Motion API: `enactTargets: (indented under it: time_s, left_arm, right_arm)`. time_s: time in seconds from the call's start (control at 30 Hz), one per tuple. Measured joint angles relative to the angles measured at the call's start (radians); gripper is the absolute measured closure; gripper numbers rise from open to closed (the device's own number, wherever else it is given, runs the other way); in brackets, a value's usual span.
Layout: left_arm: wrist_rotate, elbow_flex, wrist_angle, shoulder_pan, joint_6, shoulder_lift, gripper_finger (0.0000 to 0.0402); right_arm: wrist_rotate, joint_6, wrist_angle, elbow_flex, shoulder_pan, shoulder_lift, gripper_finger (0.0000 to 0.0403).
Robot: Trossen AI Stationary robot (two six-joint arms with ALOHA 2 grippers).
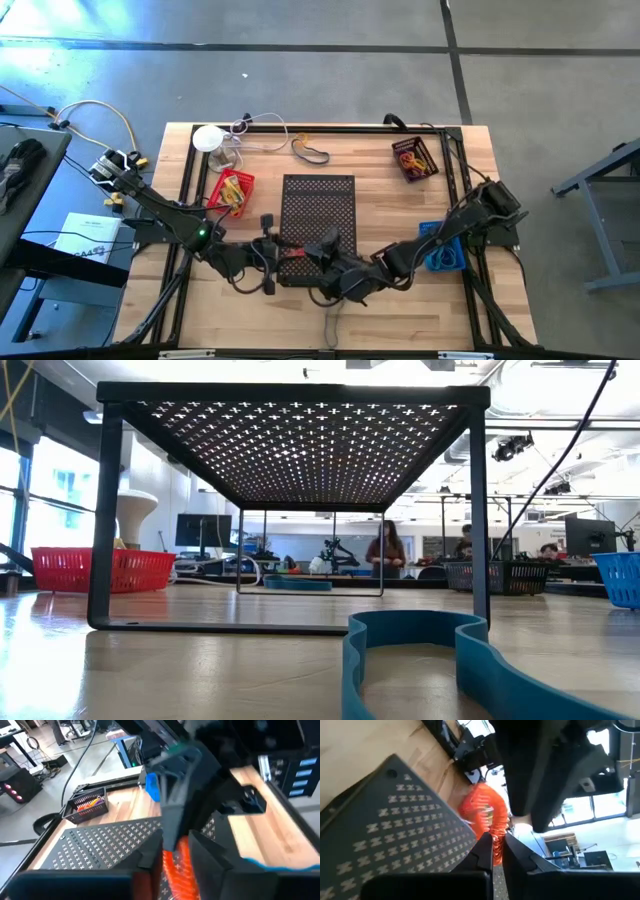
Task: Pick & Place Office Desk Supplies
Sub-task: Put the orange spring keychain into the black bin
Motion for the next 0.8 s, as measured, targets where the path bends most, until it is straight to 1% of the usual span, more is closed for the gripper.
enactTargets:
  time_s: [0.07,0.1,0.17,0.23,0.3,0.33,0.47,0.63,0.67,0.73,0.8]
  left_arm:
    - [0.000,0.000,0.010,0.000,-0.008,0.000,0.0290]
    - [0.000,0.000,0.011,0.000,-0.008,0.000,0.0279]
    - [0.000,0.000,0.016,0.000,-0.009,0.000,0.0262]
    - [0.000,0.000,0.019,0.000,-0.009,0.000,0.0251]
    - [-0.003,0.000,0.019,0.000,-0.009,0.000,0.0246]
    - [-0.011,0.000,0.019,0.000,-0.009,0.000,0.0246]
    - [-0.038,0.000,0.018,0.000,0.046,0.000,0.0244]
    - [-0.055,0.000,0.016,0.004,0.116,0.000,0.0244]
    - [-0.056,0.000,0.016,0.006,0.125,0.000,0.0244]
    - [-0.058,0.000,0.011,0.012,0.135,0.000,0.0244]
    - [-0.058,0.000,0.006,0.025,0.134,0.000,0.0244]
  right_arm:
    - [0.012,0.000,-0.020,0.000,0.009,0.000,0.0396]
    - [0.038,0.000,-0.032,0.000,0.014,0.000,0.0396]
    - [0.125,0.021,-0.070,0.000,0.026,0.000,0.0397]
    - [0.243,0.067,-0.134,0.000,0.036,0.000,0.0397]
    - [0.342,0.134,-0.220,0.000,0.035,0.000,0.0397]
    - [0.367,0.183,-0.285,0.000,0.032,-0.005,0.0397]
    - [0.351,0.437,-0.543,0.000,-0.006,-0.021,0.0397]
    - [0.378,0.786,-0.897,0.001,-0.076,-0.075,0.0397]
    - [0.391,0.872,-0.982,-0.001,-0.090,-0.090,0.0397]
    - [0.455,1.076,-1.154,0.001,-0.124,-0.119,0.0397]
    - [0.502,1.362,-1.386,0.000,-0.147,-0.147,0.0397]
